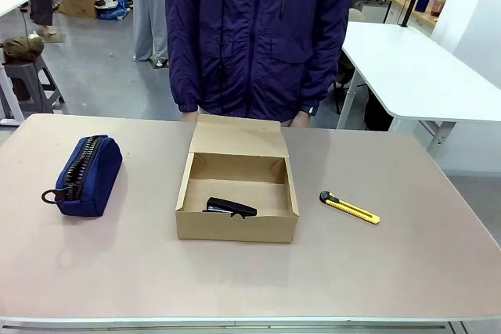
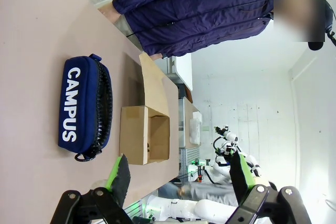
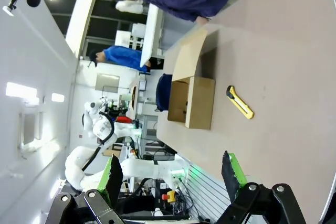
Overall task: Pack the item into the box.
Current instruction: Close the Mailer Box.
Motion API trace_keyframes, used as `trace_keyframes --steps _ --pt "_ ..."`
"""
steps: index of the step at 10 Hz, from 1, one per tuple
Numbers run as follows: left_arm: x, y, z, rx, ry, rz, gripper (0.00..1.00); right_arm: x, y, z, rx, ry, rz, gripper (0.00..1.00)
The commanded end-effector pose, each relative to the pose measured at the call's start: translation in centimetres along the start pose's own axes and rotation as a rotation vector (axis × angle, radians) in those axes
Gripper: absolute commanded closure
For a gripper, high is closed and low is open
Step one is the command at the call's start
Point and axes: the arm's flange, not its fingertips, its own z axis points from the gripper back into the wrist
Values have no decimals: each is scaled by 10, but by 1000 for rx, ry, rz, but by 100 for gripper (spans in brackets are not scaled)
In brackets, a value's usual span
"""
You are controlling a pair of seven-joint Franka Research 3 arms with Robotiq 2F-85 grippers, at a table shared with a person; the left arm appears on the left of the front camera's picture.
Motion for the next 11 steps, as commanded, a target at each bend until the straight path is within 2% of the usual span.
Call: trace_keyframes --steps 1,11 --pt "0 0 0 -19 -7 -21 0 -3 3 -1 16 -8 1 0" --pt "0 0 0 -19 -7 -21 0 -3 3 -1 16 -8 1 0"
